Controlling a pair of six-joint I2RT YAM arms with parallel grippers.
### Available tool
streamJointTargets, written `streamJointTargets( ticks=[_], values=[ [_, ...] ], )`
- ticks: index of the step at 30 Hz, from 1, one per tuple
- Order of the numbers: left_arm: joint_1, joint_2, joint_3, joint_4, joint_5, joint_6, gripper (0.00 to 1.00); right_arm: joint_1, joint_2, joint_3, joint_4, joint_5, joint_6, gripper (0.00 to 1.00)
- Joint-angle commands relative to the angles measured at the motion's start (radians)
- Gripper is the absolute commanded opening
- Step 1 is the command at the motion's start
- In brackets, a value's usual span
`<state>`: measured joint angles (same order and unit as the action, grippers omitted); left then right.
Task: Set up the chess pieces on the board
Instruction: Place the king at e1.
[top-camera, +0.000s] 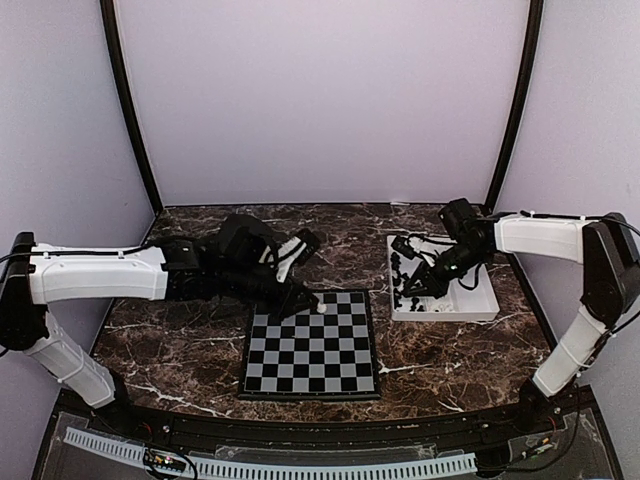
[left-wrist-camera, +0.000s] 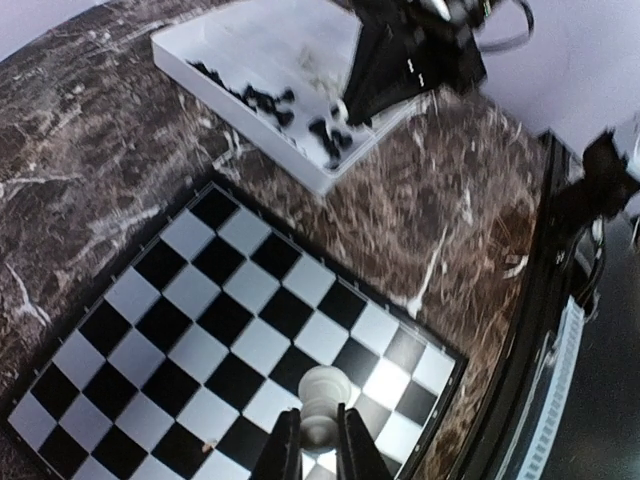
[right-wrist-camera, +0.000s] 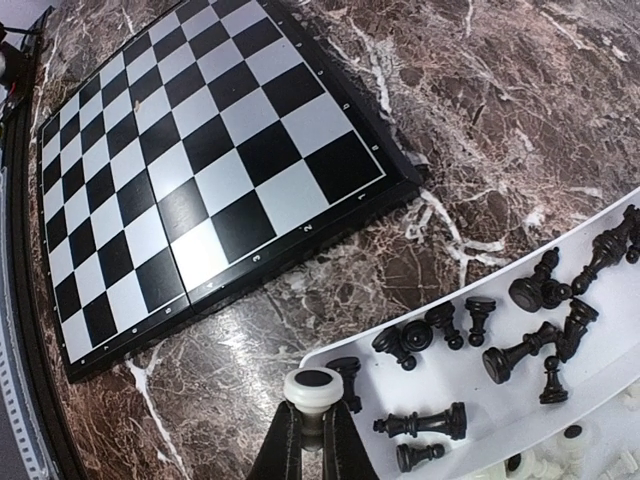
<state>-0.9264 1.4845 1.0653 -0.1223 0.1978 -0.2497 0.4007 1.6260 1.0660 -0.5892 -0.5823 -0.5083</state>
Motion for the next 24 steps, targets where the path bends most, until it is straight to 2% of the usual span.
streamJointTargets(
  ticks=[1, 12, 24],
  values=[
    [-0.119, -0.039, -0.036, -0.168, -0.153, 0.168, 0.04, -0.011, 0.003, 0.002, 0.048, -0.003, -0.007, 0.0],
    [-0.291, 0.065, -0.053, -0.192, -0.236, 0.305, 0.05, -0.014, 0.002, -0.004, 0.042, 0.007, -0.013, 0.0],
    [-0.35, 0.156, -0.059, -0.195, -0.26, 0.319, 0.05, -0.014, 0.0, -0.004, 0.041, 0.011, -0.015, 0.0]
  ],
)
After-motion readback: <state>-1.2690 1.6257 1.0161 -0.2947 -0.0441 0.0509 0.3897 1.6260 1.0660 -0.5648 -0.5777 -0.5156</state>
